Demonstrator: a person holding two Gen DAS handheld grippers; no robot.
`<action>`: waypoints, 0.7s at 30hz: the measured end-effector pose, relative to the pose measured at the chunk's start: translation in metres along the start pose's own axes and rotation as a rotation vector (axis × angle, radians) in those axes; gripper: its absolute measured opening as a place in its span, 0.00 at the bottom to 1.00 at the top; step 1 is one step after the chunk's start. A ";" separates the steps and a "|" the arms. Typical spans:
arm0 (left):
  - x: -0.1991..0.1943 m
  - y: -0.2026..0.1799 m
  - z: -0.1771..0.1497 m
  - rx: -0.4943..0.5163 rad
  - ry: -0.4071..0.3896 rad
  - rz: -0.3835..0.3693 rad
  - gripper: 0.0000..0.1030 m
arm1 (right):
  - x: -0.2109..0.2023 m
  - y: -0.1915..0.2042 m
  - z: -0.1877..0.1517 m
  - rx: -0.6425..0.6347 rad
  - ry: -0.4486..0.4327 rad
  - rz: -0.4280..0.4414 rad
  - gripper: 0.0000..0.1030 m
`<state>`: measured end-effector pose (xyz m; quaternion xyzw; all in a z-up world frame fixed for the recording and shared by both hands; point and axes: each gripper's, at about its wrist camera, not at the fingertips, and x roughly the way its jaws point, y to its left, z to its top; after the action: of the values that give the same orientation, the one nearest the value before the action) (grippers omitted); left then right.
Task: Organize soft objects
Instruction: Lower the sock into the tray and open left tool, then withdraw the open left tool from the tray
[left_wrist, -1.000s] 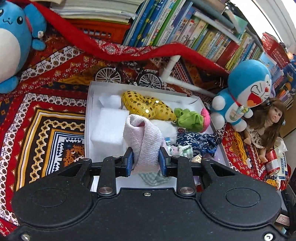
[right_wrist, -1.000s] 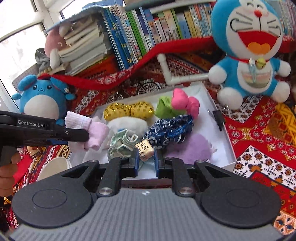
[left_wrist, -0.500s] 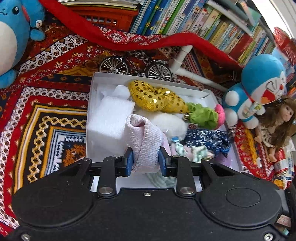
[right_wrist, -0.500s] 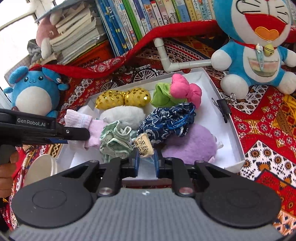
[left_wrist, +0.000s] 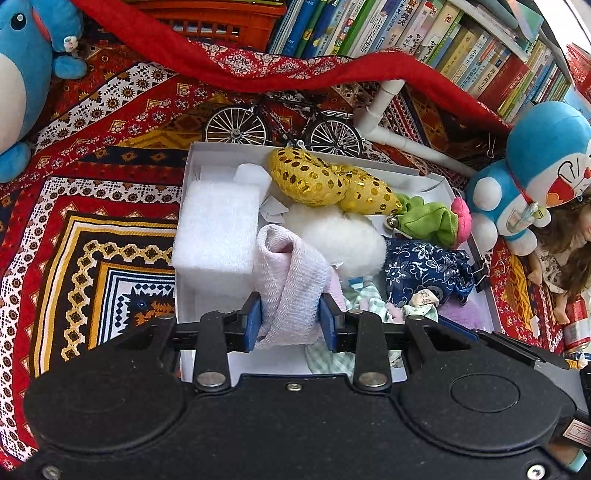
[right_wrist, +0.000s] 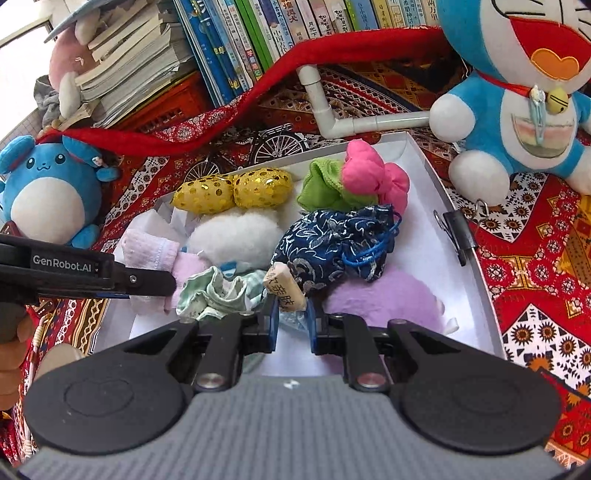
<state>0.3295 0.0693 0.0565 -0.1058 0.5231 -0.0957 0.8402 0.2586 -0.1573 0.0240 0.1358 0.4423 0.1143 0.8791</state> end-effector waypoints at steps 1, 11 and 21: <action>-0.001 0.000 0.000 0.000 -0.002 0.000 0.30 | -0.001 0.000 0.000 0.003 0.000 0.002 0.20; -0.013 -0.007 -0.003 0.027 -0.040 0.016 0.41 | -0.008 -0.004 -0.001 0.015 -0.012 0.012 0.24; -0.045 -0.022 -0.014 0.080 -0.149 0.023 0.57 | -0.036 0.003 -0.001 -0.025 -0.094 0.010 0.47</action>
<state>0.2963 0.0593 0.0954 -0.0727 0.4560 -0.0987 0.8815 0.2368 -0.1655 0.0515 0.1320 0.3985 0.1176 0.9000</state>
